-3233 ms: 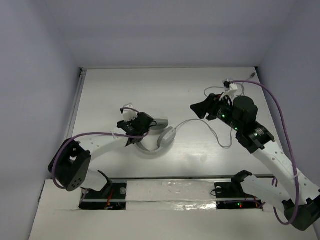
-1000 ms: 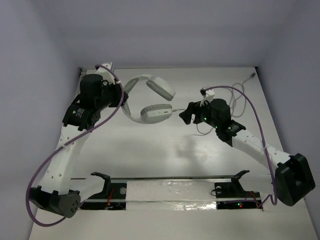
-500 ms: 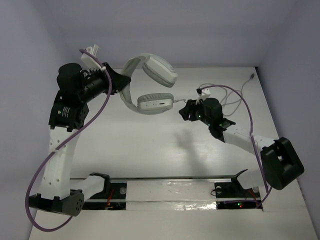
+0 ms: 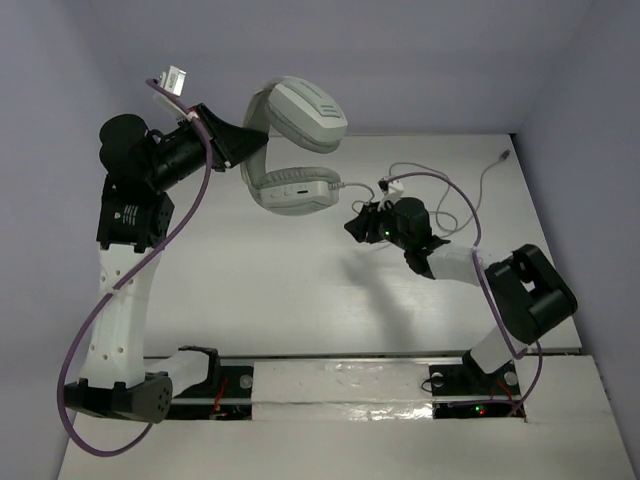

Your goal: Wrap the headphones

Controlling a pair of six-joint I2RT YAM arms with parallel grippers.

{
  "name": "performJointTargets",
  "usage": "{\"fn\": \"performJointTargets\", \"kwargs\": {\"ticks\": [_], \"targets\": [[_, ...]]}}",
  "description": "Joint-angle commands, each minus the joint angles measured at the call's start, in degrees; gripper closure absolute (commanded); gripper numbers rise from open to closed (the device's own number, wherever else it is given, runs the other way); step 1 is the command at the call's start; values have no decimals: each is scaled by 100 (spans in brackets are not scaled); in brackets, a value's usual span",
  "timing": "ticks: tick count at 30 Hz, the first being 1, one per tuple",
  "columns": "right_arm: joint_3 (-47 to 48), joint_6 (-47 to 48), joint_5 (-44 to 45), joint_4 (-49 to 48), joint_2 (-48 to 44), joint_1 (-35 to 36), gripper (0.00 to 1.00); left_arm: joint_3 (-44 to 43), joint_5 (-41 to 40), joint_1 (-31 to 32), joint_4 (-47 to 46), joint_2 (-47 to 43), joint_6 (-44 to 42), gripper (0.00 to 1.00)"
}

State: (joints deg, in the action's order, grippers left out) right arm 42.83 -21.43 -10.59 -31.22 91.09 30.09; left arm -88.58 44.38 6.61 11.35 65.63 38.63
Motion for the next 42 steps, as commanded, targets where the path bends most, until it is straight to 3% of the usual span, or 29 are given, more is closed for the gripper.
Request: {"fn": "performJointTargets", "kwargs": {"ticks": [1, 8, 16, 19, 23, 24, 26, 30, 35, 38, 42], "targets": [[235, -203, -723, -806, 277, 58, 53, -222, 10, -64, -651, -59, 505, 100], [428, -501, -392, -692, 708, 1304, 53, 402, -561, -64, -1644, 3, 1524, 100], [129, -1117, -111, -624, 357, 2510, 61, 1367, -2968, -64, -1838, -58, 1700, 100], [313, -1328, 13, -89, 348, 2871, 67, 1790, -3216, -64, -2250, -32, 2060, 100], [236, -1705, 92, 397, 278, 3082, 76, 1756, -4014, -125, -1954, 73, 1702, 100], [139, -1776, 153, 450, 130, 3134, 77, 1739, -4617, -125, -1840, 56, 1387, 100], [15, -1838, 486, 1001, -38, 3196, 86, 1843, -4964, -125, -1733, -14, 1148, 100], [234, -1549, 874, 2329, -644, 3433, 93, 1923, -5929, -125, -1566, -23, 541, 100], [577, -1189, 1033, 3534, -1802, 3495, 100, 2423, -6213, -125, -1601, -102, 215, 100], [1173, -803, 1331, 4456, -2199, 3495, 100, 2696, -6310, -55, -1602, -111, 5, 100], [2497, -240, 1358, 5563, -2027, 3495, 100, 2907, -6826, 680, -1531, -85, -92, 100]]}}
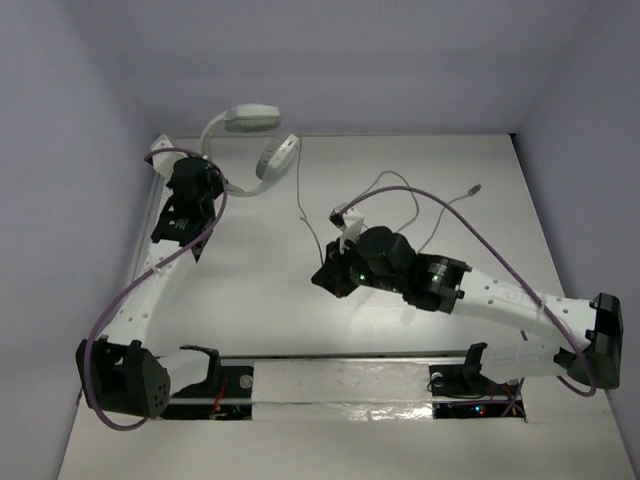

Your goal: Wrap the headphones

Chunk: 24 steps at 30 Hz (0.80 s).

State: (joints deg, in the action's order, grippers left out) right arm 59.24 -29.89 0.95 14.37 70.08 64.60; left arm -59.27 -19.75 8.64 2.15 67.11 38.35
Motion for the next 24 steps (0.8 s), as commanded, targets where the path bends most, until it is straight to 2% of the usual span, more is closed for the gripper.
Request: {"fn": "performJointTargets", "kwargs": {"ticks": [1, 3, 6, 8, 11, 17, 24], "targets": [[1131, 720, 352, 1554, 189, 96, 100, -6, -607, 672, -585, -208, -108, 100], [1614, 1124, 537, 1980, 513, 150, 100, 3, -1002, 1050, -567, -32, -300, 100], [2678, 1582, 967, 2666, 883, 150, 100, -33, -1075, 1613, -558, 337, -354, 100], [3291, 1793, 1161, 2877, 1121, 150, 100, 134, -822, 1841, -1048, 443, -556, 100], [3812, 2249, 1336, 3080, 1306, 150, 100, 204, -242, 1843, -1374, 557, -793, 100], [4095, 2602, 2488, 3090, 1376, 150, 100, 556, 594, 2010, -1858, 540, -1452, 100], [3736, 2919, 3332, 2378, 1394, -421, 100, 987, 1191, 2115, -1850, 171, -1479, 100]]}}
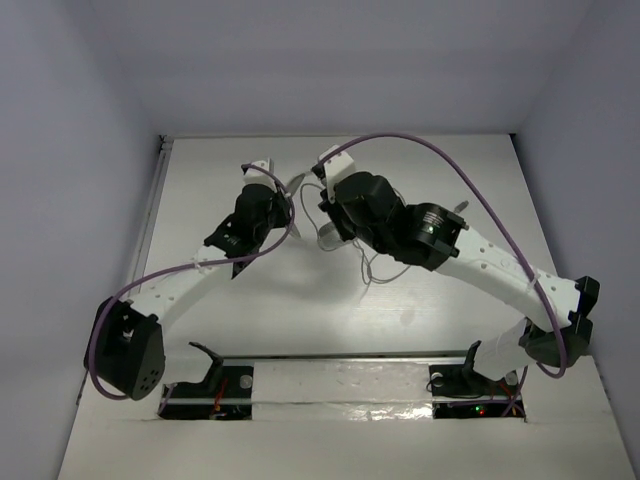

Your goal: Wrap the headphones

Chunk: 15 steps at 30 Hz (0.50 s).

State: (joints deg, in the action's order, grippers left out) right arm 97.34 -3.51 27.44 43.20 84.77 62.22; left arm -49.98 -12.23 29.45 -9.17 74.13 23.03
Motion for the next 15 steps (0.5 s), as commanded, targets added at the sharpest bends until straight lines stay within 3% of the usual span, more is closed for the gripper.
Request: {"fn": "performJointTargets", "kwargs": {"ticks": [1, 15], "targets": [[-127, 280, 675, -610, -92, -236, 100, 84, 510, 34, -657, -574, 27, 100], [-655, 948, 1501, -1428, -66, -1027, 100, -73, 1388, 350, 397, -1094, -298, 100]]}}
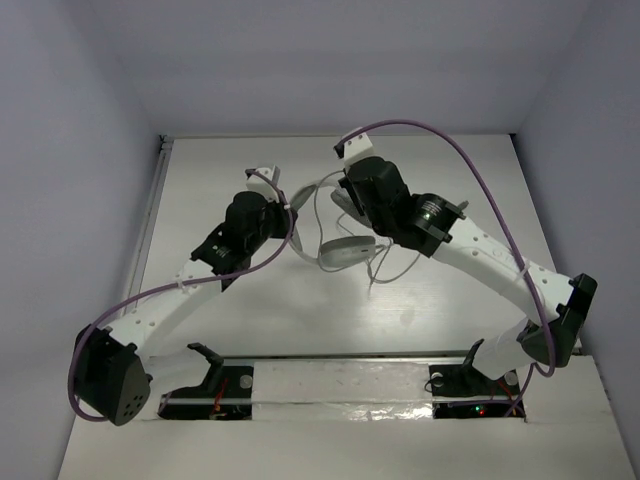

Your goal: Wrap the headphones

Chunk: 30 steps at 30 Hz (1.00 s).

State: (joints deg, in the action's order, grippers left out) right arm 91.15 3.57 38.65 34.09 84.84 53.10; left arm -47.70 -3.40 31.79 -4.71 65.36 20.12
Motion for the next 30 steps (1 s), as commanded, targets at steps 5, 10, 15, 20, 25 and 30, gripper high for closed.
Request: {"fn": "performJointTargets", "kwargs": {"ticks": [5, 10, 15, 20, 25, 30], "targets": [[-159, 319, 240, -824, -231, -449, 99, -538, 709, 170, 462, -112, -210, 100], [-405, 144, 11, -930, -318, -582, 99, -529, 1069, 170, 462, -304, -184, 100], [-897, -181, -472, -1036, -406, -722, 98, -775, 1657, 170, 462, -446, -184, 100], [-1319, -523, -1210, -1510, -652, -942, 94, -986, 2071, 170, 409, -533, -61, 100], [-1863, -858, -1579, -1940, -1004, -1188, 90, -1250, 2018, 47, 471, -630, -17, 100], [-2374, -1297, -2036, -2415, -1434, -1504, 90, -1496, 2053, -103, 796, -639, -70, 100]]}}
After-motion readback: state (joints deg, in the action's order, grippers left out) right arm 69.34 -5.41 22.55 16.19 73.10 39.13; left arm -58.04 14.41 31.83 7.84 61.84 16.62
